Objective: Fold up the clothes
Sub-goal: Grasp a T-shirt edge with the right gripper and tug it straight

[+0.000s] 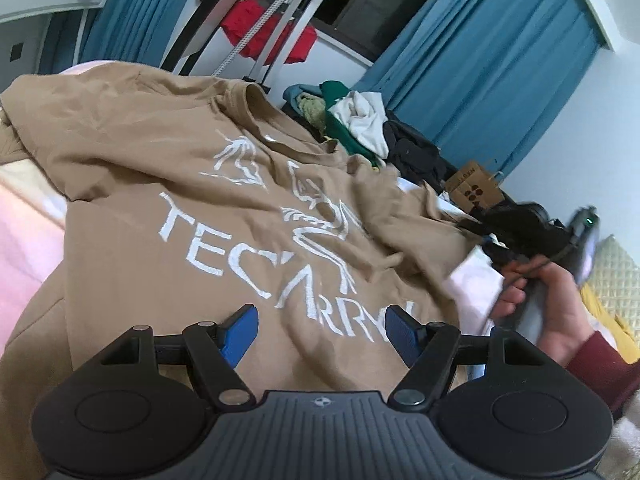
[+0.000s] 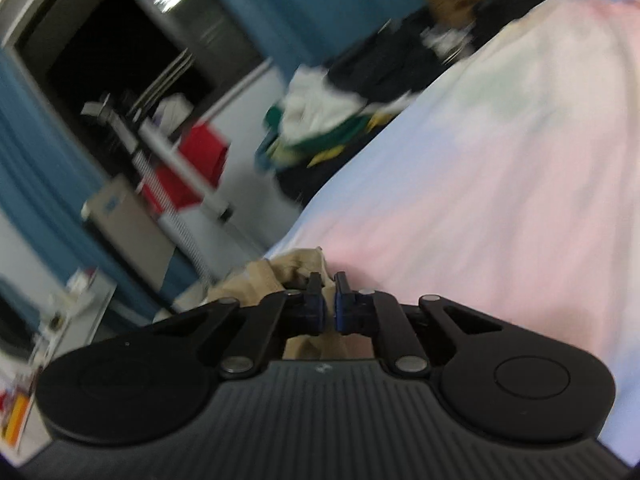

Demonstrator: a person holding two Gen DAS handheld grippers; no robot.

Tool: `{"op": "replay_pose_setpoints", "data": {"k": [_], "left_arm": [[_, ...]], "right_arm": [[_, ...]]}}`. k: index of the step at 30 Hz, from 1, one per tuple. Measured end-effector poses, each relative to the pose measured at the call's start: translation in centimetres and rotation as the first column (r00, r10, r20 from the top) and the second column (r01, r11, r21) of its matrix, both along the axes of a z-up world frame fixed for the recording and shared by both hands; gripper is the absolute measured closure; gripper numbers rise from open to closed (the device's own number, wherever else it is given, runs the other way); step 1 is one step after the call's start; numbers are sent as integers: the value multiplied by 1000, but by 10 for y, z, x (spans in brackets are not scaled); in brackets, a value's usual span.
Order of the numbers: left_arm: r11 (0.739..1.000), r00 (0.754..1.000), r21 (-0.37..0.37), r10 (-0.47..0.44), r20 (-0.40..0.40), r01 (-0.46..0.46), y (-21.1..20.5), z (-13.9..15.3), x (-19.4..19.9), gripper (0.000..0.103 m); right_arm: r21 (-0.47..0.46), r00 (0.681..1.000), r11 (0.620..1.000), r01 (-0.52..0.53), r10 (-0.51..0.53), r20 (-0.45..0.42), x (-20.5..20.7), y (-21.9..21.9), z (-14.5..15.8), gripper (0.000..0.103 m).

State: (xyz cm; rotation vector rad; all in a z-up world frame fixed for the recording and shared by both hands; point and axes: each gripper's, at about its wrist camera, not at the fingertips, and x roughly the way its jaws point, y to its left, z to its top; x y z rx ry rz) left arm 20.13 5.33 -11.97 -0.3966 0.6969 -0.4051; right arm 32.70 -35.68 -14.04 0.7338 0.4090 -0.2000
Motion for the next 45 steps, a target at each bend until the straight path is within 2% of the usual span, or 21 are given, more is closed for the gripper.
{"op": "replay_pose_setpoints", "data": {"k": [4, 8, 11, 14, 17, 19, 21, 22, 24, 25, 26, 27, 28, 31, 33, 37, 40, 41, 43, 45], "left_arm": [[999, 1000, 36, -8, 20, 7, -9, 4, -6, 31], [998, 1000, 67, -10, 15, 9, -12, 3, -9, 31], [998, 1000, 63, 5, -5, -5, -9, 0, -9, 31], [999, 1000, 51, 12, -19, -11, -8, -1, -7, 31], [998, 1000, 61, 16, -23, -14, -8, -4, -5, 31], [998, 999, 62, 16, -34, -14, -8, -7, -2, 31], [998, 999, 68, 15, -39, -12, -9, -10, 0, 31], [997, 999, 74, 13, -39, -10, -10, -11, 0, 31], [996, 999, 85, 8, -37, -5, -12, -14, 1, 31], [996, 999, 88, 6, -38, -3, -12, -16, 2, 31], [996, 999, 92, 4, -39, -1, -13, -17, 2, 31], [996, 999, 92, 3, -39, 1, -13, -18, 3, 31], [996, 999, 90, 2, -38, 1, -13, -18, 3, 31], [997, 999, 76, 4, -37, -1, -11, -19, 4, 31], [997, 999, 73, 6, -37, -4, -12, -19, 5, 31], [996, 999, 84, 6, -34, -4, -14, -20, 5, 31], [995, 1000, 100, 5, -25, -2, -16, -18, 5, 31], [995, 1000, 103, 4, -23, -2, -16, -18, 5, 31], [994, 1000, 107, 4, -22, -1, -17, -17, 5, 31], [993, 1000, 114, 4, -22, -1, -17, -16, 4, 31]], "right_arm": [[1, 991, 991, 130, -130, -30, -34, -46, -9, 95], [134, 968, 968, 212, -189, -163, -57, -84, -52, 95], [158, 965, 957, 245, -225, -133, -83, -99, -72, 95], [151, 963, 952, 267, -256, -87, -87, -104, -66, 93], [91, 989, 985, 145, -144, -17, -67, -95, -45, 91], [42, 999, 998, 44, -44, -4, -48, -82, -37, 76], [4, 999, 999, -38, 38, -19, -26, -66, -37, 37], [-11, 997, 997, -71, 70, -30, -14, -58, -38, 33], [-77, 995, 993, -85, 80, -67, 13, -44, -41, 36], [-129, 994, 990, -61, 48, -98, 24, -39, -42, 39], [-141, 993, 989, -43, 27, -118, 31, -41, -42, 61], [-154, 990, 988, -26, 5, -138, 38, -44, -42, 95], [-166, 988, 986, -9, -17, -156, 44, -46, -41, 95], [-189, 992, 980, 59, -78, -98, 39, -64, -25, 95], [-212, 987, 971, 113, -134, -89, 41, -76, -18, 96], [-163, 977, 974, 160, -180, -115, 42, -114, -25, 95], [-70, 983, 988, 139, -146, -113, 39, -120, -29, 92], [-39, 984, 990, 132, -135, -112, 37, -122, -30, 90], [-14, 985, 990, 142, -142, -97, 36, -117, -25, 78], [13, 987, 988, 151, -150, -60, 15, -110, -20, 63]]}}
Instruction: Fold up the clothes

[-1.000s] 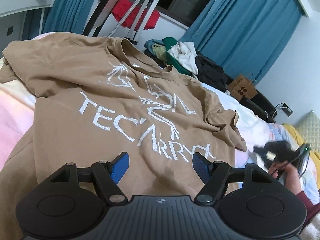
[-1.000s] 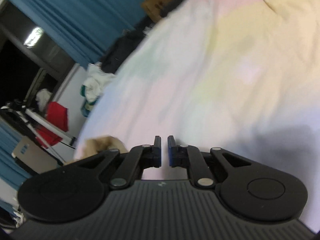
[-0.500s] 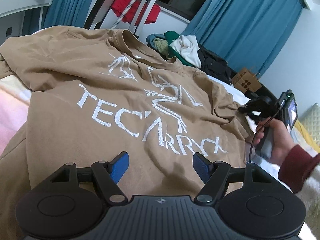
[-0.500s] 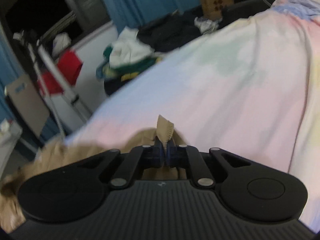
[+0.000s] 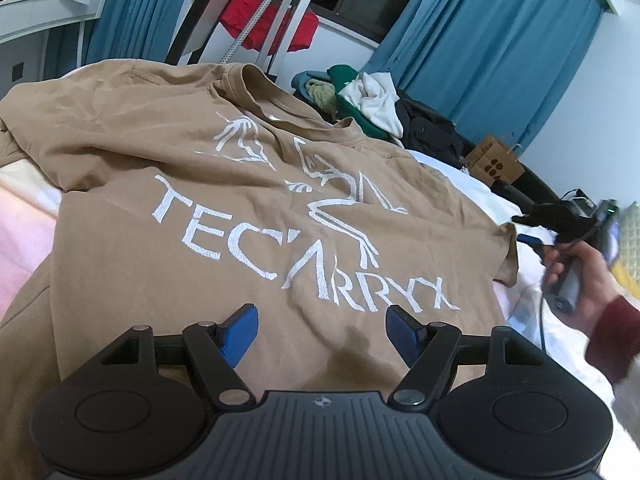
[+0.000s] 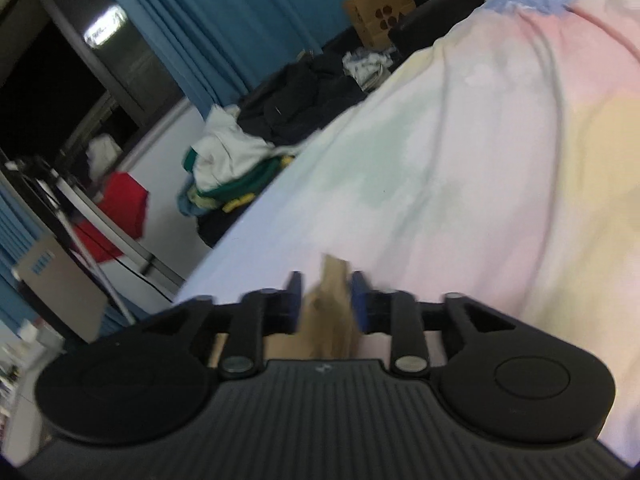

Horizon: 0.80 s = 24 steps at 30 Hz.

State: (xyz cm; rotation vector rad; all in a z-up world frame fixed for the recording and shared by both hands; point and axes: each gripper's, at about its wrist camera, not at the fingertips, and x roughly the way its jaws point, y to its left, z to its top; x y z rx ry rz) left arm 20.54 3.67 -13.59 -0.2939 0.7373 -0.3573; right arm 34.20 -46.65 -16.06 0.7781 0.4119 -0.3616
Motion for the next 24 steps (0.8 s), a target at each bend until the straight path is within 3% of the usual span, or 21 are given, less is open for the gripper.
{"op": "replay_pose_setpoints", "data": {"k": [6, 12, 16, 18, 24], "left_arm": [[1000, 1000, -1, 8, 14, -8, 3, 8, -9, 31], [999, 999, -25, 48, 11, -48, 15, 15, -18, 31], [996, 997, -39, 80, 5, -79, 22, 15, -19, 31], [995, 996, -40, 92, 1, -92, 24, 14, -18, 31], [992, 993, -48, 118, 10, -117, 30, 18, -13, 31]], "right_arm": [[240, 991, 971, -4, -28, 130, -77, 31, -5, 63], [525, 998, 850, 40, -55, 14, -88, 46, -51, 66], [522, 996, 850, 74, -85, -3, -80, 44, -70, 75], [505, 995, 859, 84, -99, 1, -73, 41, -73, 94], [353, 990, 930, 98, -128, 63, -72, 32, -50, 97]]}}
